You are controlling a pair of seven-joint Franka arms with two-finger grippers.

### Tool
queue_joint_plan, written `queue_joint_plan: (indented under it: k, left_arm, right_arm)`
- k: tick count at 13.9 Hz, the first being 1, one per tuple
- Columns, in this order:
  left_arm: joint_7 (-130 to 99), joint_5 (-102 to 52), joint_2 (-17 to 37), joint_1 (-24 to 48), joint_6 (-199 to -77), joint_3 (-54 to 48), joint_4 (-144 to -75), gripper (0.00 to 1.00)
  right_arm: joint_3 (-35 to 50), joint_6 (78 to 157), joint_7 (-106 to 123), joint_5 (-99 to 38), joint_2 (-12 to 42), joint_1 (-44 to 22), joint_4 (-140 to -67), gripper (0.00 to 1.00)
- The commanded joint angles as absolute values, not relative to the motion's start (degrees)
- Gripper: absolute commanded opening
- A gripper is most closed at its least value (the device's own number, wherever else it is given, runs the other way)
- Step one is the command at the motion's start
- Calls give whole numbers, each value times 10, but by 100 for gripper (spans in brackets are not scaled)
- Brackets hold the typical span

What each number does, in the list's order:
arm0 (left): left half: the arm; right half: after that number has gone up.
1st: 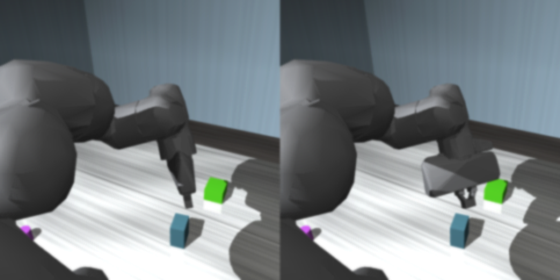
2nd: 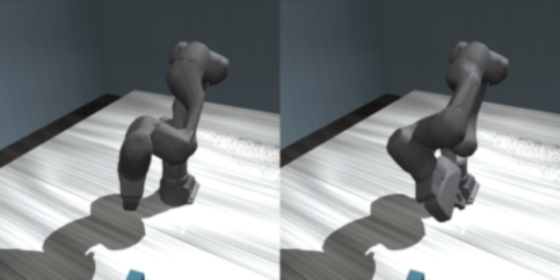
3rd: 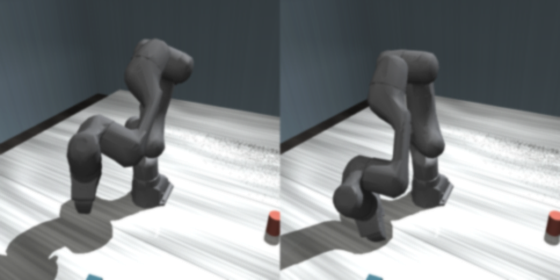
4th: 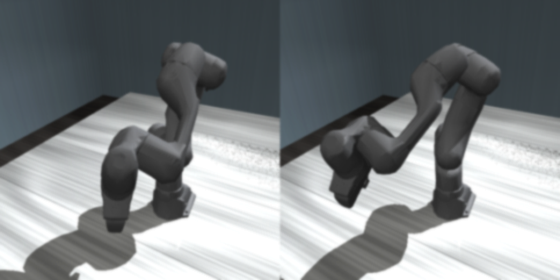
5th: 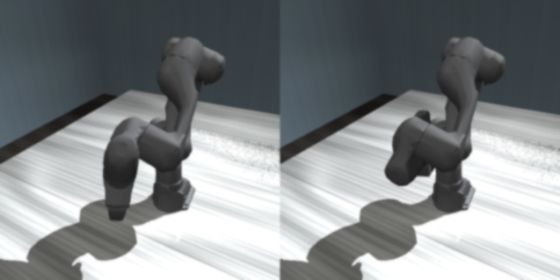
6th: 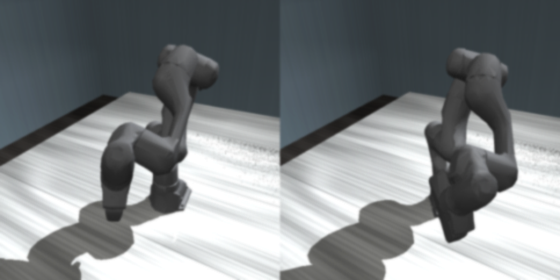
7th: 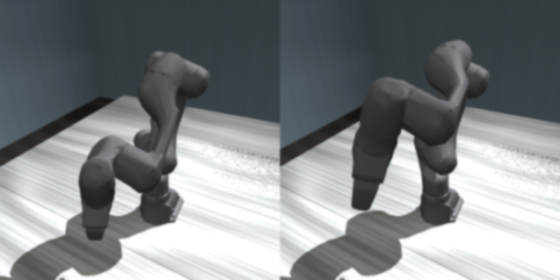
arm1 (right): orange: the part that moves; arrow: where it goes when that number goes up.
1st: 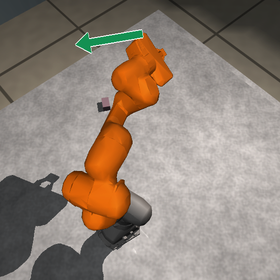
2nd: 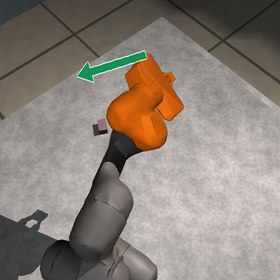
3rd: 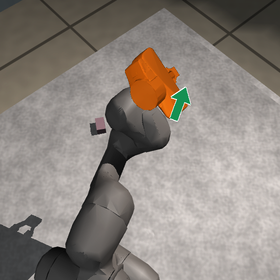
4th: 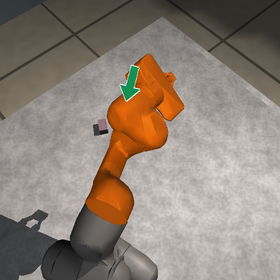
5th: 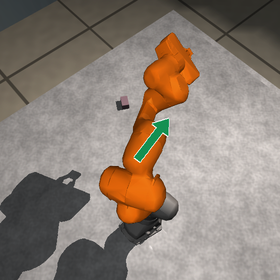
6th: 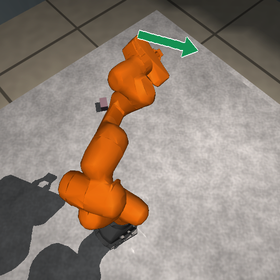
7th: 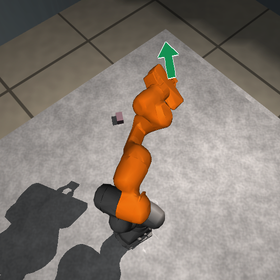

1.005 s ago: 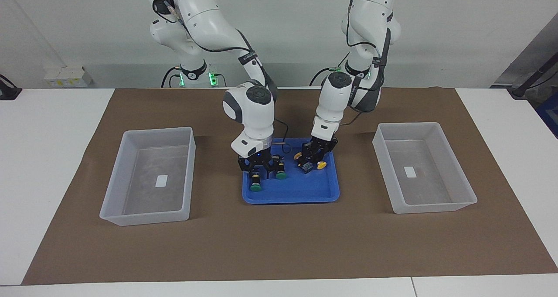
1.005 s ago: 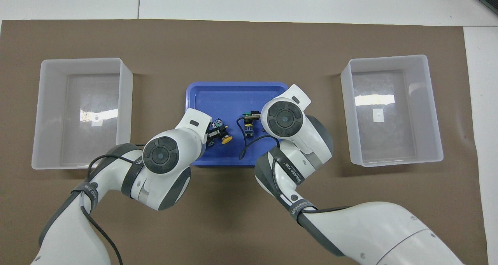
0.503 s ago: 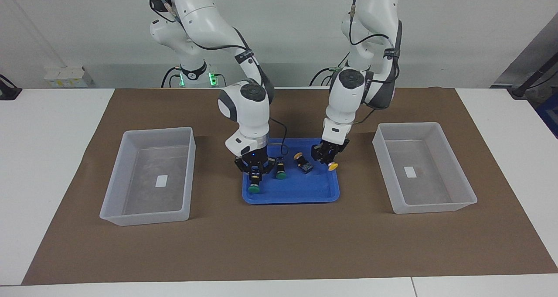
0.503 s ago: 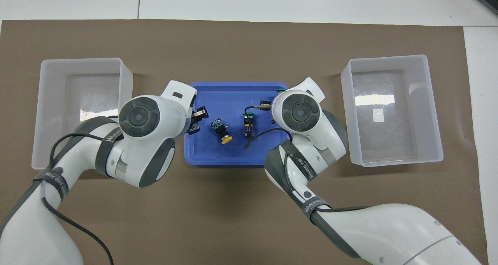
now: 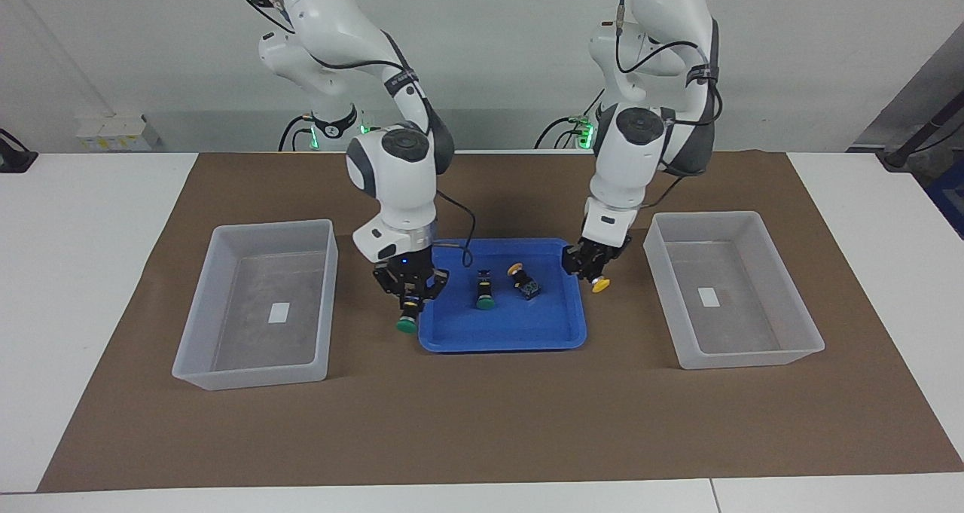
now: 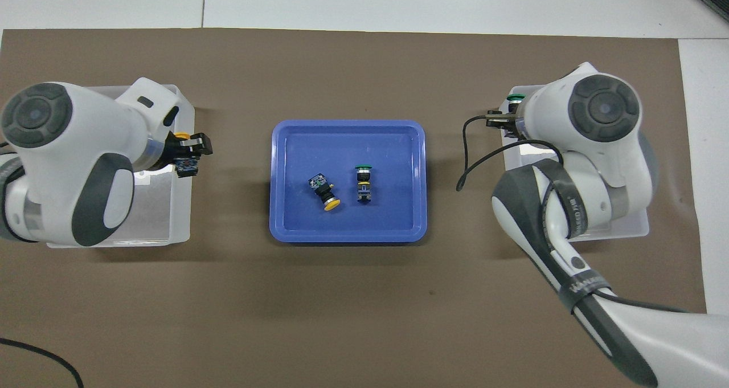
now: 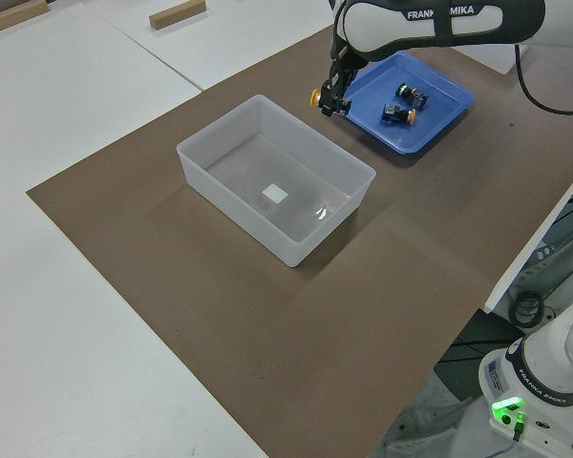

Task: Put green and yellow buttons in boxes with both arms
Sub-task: 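Release the yellow button with the left gripper while the right gripper releases green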

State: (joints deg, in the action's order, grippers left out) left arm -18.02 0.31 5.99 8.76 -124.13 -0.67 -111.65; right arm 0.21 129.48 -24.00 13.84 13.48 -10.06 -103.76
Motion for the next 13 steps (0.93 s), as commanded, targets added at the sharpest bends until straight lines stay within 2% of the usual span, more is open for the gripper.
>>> queue_joint_plan:
  k: [1, 4, 7, 10, 11, 13]
  left_arm:
    - [-31, -34, 60, 12, -1233, -13, -1110, 0]
    - [111, -43, 51, -57, -1249, -11, -1138, 0]
    - [138, -44, 46, -77, -1320, -12, -1199, 0]
    - [141, -45, 54, -77, -1319, -12, -1200, 0]
    - [141, -45, 54, -75, -1316, -12, -1196, 29]
    - [141, -45, 54, -71, -1312, -12, -1194, 57]
  right_arm:
    - [11, 1300, -161, 143, 134, -56, -1040, 0]
    - [11, 1309, -86, 108, 134, -24, -1054, 0]
    - [11, 1410, 2, 73, 146, 4, -1105, 0]
    - [11, 1471, 14, 71, 158, 9, -1146, 0]
    - [11, 1478, 14, 71, 163, 9, -1151, 0]
    - [11, 1496, 25, 71, 179, 24, -1154, 0]
